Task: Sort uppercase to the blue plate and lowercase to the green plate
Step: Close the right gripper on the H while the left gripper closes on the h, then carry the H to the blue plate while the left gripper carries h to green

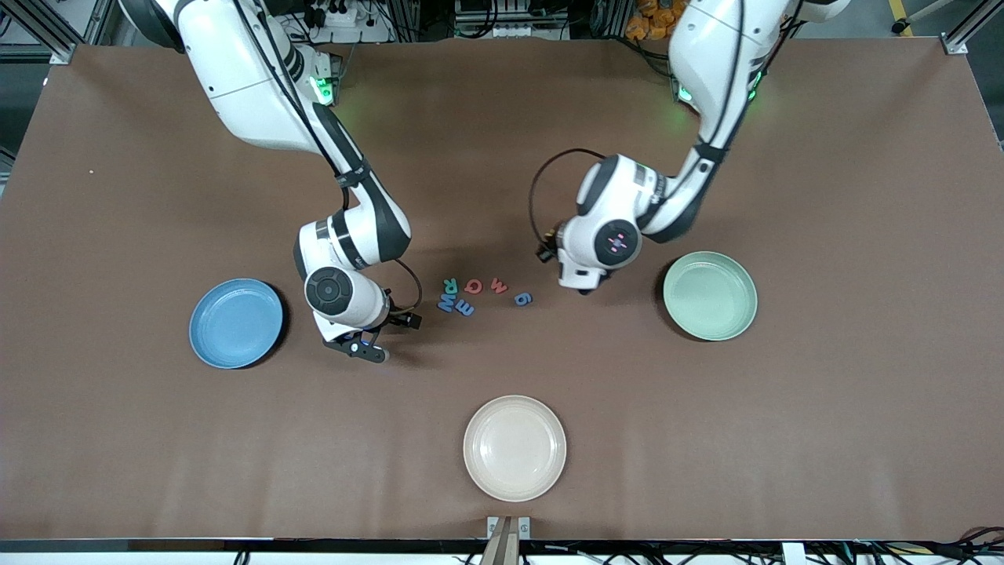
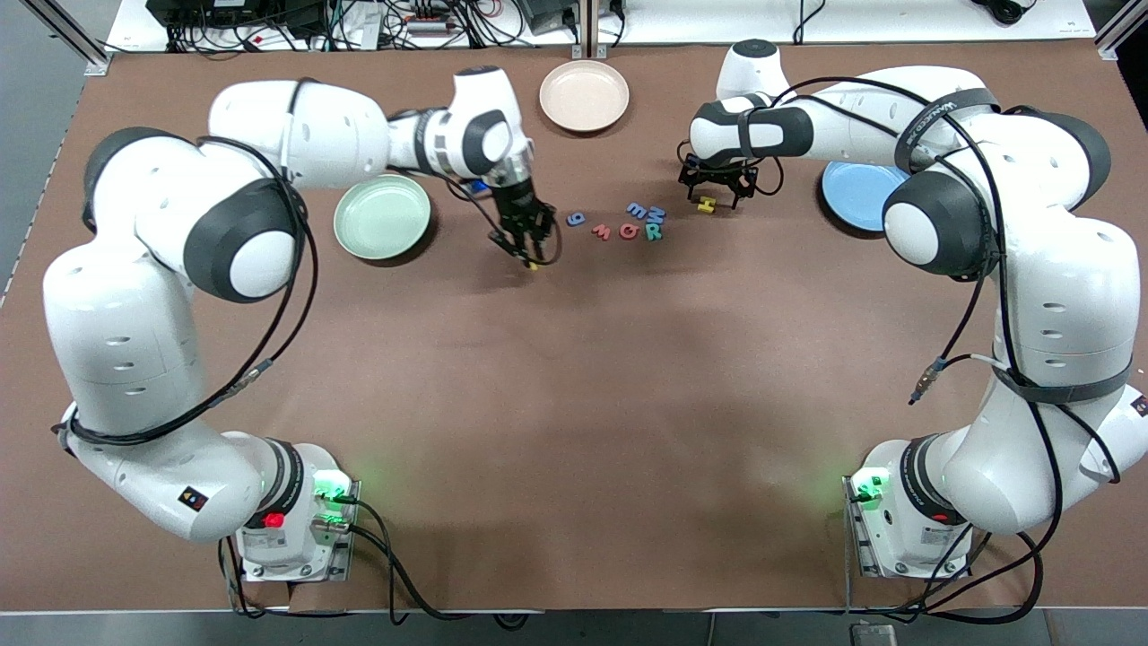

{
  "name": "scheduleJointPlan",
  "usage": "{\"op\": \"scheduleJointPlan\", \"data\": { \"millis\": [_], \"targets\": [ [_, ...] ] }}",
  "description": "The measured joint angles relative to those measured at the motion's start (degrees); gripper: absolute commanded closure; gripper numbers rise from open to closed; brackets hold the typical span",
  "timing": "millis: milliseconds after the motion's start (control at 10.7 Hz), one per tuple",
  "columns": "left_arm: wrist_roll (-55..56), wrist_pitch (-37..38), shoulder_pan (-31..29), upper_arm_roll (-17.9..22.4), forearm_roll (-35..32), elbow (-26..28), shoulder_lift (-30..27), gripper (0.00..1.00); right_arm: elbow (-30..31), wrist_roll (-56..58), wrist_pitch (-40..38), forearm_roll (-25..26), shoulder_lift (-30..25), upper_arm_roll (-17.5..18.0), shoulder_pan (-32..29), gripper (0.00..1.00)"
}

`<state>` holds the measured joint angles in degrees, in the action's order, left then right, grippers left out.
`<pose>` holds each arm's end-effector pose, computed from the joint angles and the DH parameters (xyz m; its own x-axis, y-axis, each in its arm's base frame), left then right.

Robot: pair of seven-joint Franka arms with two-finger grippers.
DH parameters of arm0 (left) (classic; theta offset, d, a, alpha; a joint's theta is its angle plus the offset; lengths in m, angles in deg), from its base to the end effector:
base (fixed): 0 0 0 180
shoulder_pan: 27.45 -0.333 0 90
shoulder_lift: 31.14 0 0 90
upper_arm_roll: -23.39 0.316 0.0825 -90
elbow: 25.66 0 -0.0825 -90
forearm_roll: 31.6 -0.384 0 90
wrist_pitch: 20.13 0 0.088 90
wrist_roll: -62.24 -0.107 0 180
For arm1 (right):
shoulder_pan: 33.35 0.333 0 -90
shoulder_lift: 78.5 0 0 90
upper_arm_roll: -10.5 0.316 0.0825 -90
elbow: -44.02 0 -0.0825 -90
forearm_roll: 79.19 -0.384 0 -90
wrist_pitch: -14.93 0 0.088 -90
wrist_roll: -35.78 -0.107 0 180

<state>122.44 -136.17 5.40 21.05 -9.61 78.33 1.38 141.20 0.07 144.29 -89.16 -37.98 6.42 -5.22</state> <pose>0.4882 -0.3693 0.2059 0.6803 0.5953 -0.4276 0.5777 -0.7945 -0.1871 0.5988 0.2765 0.1735 0.9396 -0.3031 -0.1592 -0.3028 -0.9527 0.0270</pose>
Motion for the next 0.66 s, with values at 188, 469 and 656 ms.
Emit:
{"op": "scheduleJointPlan", "data": {
  "millis": [188, 469, 656],
  "targets": [
    [-4.9, 7.2, -0.9, 3.6, -5.9, 0.1, -0.3, 0.87, 0.0, 0.0, 0.0, 0.0, 0.0, 0.0, 0.0, 0.65],
    [-10.2, 16.0, -1.9, 5.9, -17.3, 0.4, -1.1, 0.87, 0.0, -0.1, 0.4, -0.8, -0.1, 0.1, 0.1, 1.00],
    [-13.2, 20.6, -3.0, 6.1, -22.3, 0.4, -2.0, 0.87, -0.1, -0.1, 0.4, -1.7, -0.2, 0.2, 0.1, 1.00]
  ]
}}
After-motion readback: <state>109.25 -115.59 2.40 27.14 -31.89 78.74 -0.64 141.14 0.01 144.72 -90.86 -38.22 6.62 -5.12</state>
